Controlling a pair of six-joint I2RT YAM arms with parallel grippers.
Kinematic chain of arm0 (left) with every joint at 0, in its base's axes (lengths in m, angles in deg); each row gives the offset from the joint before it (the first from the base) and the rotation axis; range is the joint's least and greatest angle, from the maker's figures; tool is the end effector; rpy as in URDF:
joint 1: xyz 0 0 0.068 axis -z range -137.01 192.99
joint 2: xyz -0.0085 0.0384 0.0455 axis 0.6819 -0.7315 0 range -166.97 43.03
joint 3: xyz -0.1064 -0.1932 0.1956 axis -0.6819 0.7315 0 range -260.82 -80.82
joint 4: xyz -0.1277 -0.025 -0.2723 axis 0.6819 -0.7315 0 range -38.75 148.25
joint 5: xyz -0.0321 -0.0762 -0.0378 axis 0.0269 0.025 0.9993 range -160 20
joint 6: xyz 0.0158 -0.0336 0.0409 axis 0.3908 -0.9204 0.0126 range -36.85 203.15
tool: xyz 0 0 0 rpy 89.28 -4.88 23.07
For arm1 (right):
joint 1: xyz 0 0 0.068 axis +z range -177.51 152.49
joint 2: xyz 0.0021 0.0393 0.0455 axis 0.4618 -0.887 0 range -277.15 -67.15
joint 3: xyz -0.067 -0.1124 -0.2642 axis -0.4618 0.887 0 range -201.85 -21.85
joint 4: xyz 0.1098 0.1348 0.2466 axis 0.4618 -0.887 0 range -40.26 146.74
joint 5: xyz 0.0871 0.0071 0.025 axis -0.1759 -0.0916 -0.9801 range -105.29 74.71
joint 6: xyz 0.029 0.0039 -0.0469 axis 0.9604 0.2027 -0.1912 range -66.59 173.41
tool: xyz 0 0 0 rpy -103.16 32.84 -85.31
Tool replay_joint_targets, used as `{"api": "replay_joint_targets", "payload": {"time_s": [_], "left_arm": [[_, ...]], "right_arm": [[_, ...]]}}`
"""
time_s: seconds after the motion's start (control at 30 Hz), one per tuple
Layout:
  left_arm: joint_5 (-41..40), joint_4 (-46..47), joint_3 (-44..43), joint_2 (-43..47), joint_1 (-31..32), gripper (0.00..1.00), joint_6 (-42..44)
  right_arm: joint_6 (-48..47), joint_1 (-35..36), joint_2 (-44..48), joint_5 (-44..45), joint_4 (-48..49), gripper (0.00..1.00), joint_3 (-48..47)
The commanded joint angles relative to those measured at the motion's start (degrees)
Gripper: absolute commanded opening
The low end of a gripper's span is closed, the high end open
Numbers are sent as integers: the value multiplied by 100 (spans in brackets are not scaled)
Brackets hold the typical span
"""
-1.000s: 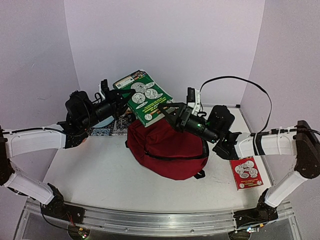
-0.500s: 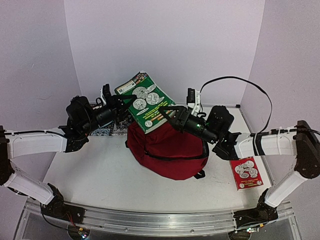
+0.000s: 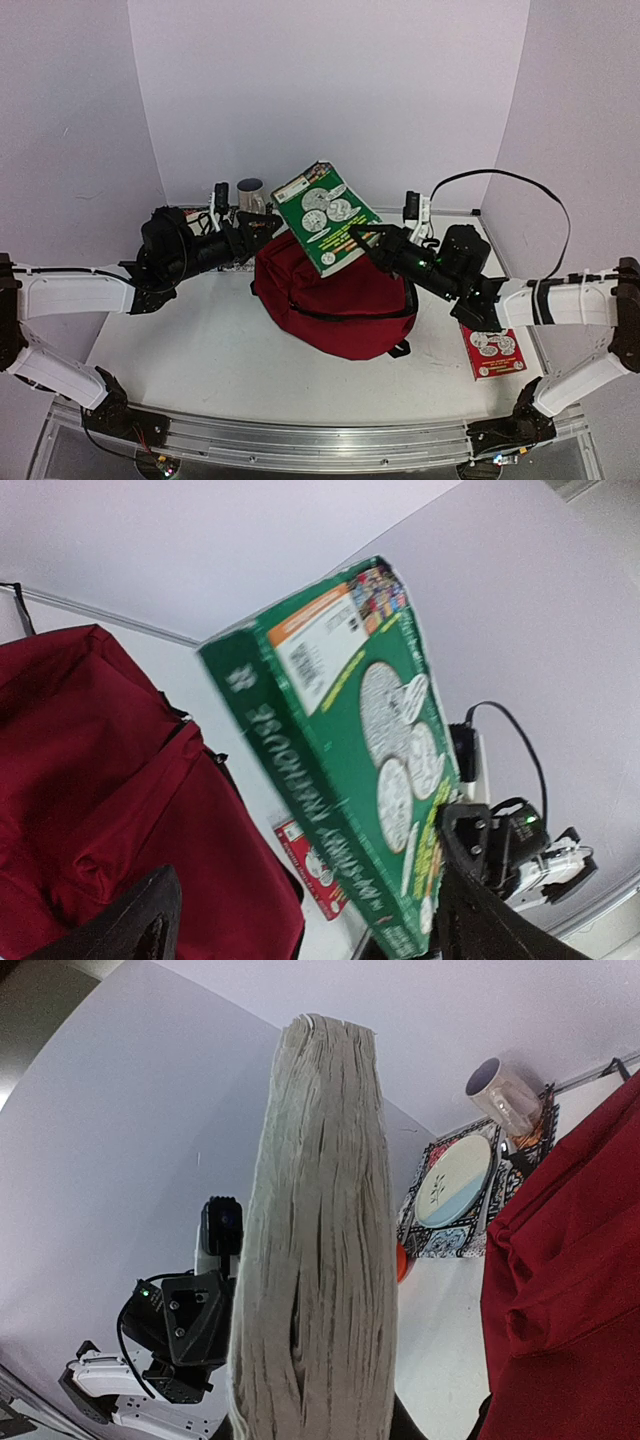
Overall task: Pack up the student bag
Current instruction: Pass from the left arm to the right, then pick up the largest pocket of the bag from the student bag.
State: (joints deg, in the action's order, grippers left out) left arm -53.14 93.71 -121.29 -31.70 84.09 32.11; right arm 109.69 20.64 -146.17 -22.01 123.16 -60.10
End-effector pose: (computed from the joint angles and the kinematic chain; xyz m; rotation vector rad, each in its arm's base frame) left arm 0.2384 -0.2224 0.2800 0.1116 1.7539 -1.4565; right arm 0.2120 0.2434 0.3008 -0.0286 1.2947 1.6663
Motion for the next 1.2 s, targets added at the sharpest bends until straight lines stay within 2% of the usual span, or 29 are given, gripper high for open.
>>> {"api": "replay_joint_targets", "payload": {"time_s": [0.0, 0.13, 0.23, 0.37, 0.8, 1.0, 1.17], "left_arm": [[91, -838, -271, -104, 87, 96, 1614], [-187, -1678, -508, -212, 313, 99, 2635], [-700, -2364, -827, -350, 793, 99, 3443], [-1526, -3058, -1250, -654, 1434, 99, 4246], [-2899, -3858, -2163, -1708, 2548, 98, 5584], [-3505, -3985, -2635, -2233, 2740, 95, 5878], [-4099, -3976, -3028, -2594, 2804, 88, 6125]], "right_arm": [[-294, -23, 1019, 711, 177, 0, 115], [-363, -20, 1561, 1218, -627, 0, 279], [-343, -22, 1907, 1505, -1262, 0, 355], [-259, -21, 2185, 1677, -1569, 0, 510], [-58, -17, 2493, 1710, -1898, 0, 698], [-17, -20, 2650, 1742, -2005, 0, 756], [7, -20, 2728, 1787, -2048, 0, 804]]}}
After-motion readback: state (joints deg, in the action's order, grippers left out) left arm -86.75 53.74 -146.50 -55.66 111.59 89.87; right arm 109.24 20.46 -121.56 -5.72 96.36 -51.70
